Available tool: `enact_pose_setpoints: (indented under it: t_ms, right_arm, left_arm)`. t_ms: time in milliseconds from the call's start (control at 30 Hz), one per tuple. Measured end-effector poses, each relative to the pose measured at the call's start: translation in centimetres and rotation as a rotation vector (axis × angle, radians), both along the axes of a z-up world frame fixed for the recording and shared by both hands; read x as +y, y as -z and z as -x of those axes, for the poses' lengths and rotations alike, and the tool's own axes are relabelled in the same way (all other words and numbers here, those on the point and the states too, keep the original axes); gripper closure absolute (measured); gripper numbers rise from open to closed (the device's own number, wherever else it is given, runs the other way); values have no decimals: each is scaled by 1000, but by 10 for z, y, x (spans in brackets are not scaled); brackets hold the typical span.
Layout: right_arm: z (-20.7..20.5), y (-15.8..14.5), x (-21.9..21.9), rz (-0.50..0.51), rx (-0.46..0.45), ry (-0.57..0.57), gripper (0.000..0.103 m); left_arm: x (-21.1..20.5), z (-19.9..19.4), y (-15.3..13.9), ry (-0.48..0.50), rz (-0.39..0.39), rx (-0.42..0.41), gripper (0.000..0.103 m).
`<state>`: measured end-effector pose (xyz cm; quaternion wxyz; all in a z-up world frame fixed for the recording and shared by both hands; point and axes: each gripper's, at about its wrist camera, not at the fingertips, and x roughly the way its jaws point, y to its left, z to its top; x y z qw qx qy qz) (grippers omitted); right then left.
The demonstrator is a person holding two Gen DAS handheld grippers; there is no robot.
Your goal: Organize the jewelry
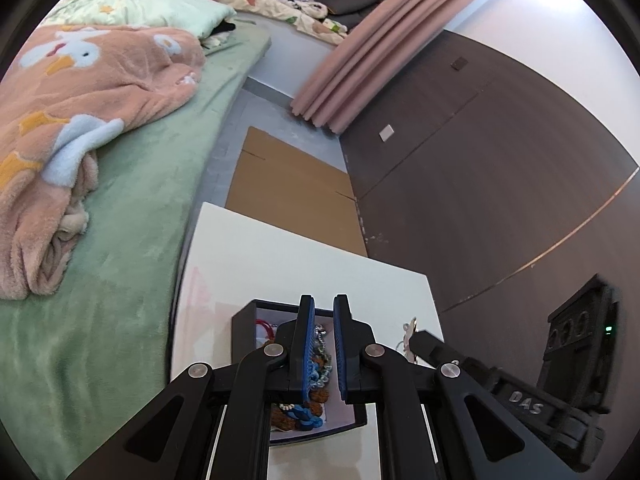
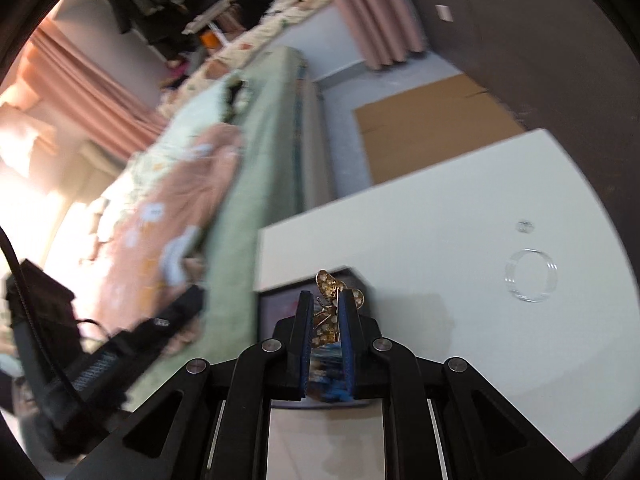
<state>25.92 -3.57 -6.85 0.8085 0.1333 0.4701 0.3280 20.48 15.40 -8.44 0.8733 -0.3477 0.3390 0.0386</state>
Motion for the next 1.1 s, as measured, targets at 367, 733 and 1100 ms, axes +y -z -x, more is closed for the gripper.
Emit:
enact_pose_setpoints:
  t_ms: [367,733,1100]
  right_arm:
    - [-1,8,44,-104,44,-80,89]
    - [1,16,27,-94,51,-70,41]
    - [-7,21,-79,-52,32,119,41]
  left_arm:
    - [24,9,6,-97,42,14,93]
    - [21,1,13,-70,62,26,93]
    - [-20,-6,-4,25,-18,-36,25]
